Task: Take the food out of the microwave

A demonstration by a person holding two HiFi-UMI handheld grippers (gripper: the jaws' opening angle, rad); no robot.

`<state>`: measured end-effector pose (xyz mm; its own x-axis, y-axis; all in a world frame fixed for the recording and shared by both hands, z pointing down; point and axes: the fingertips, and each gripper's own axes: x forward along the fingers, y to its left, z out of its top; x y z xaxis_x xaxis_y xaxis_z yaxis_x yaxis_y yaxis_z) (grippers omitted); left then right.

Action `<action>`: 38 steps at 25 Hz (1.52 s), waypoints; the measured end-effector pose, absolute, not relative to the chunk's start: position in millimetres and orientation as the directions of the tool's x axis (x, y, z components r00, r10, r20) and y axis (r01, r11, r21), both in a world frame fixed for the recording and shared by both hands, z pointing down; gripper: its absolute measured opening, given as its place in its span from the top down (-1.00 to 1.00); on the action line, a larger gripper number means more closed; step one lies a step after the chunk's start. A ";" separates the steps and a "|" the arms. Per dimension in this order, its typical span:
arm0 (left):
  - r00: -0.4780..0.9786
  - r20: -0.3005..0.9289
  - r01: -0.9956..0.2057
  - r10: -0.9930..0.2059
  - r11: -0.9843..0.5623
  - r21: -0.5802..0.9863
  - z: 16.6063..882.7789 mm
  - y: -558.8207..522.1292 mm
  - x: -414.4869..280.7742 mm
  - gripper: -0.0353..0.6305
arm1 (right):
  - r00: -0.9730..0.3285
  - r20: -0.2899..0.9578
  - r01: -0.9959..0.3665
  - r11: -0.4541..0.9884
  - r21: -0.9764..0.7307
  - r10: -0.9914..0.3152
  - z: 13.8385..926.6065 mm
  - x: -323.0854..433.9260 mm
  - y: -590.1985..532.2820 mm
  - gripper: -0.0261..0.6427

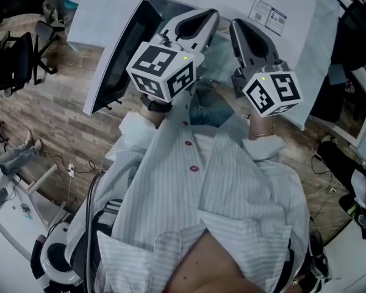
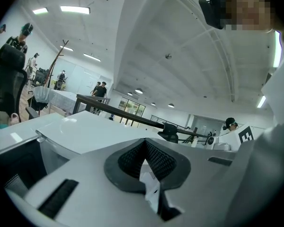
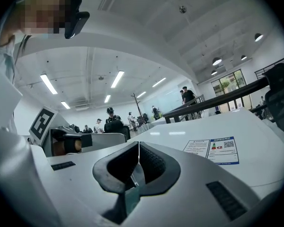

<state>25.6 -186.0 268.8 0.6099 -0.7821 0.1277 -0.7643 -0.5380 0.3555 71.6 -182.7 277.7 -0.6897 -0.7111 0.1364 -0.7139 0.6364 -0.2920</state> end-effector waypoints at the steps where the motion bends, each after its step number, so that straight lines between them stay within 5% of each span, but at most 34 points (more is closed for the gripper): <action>1: 0.613 0.130 -0.762 -0.780 -0.539 0.358 269.0 -187.1 25.0 0.87 | -0.686 0.139 -0.717 0.631 -0.297 -0.714 278.6 71.5 -183.6 0.83; 38: 0.754 0.168 -0.626 -0.635 -0.617 0.477 319.1 -184.7 7.5 0.87 | -0.555 0.194 -0.807 0.467 -0.362 -0.809 314.7 54.1 -175.5 0.82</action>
<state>7.5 -184.7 319.1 0.7540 -0.6350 0.1681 -0.6260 -0.6170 0.4768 54.1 -175.5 314.7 -0.5549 -0.8091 0.1937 -0.8069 0.4667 -0.3622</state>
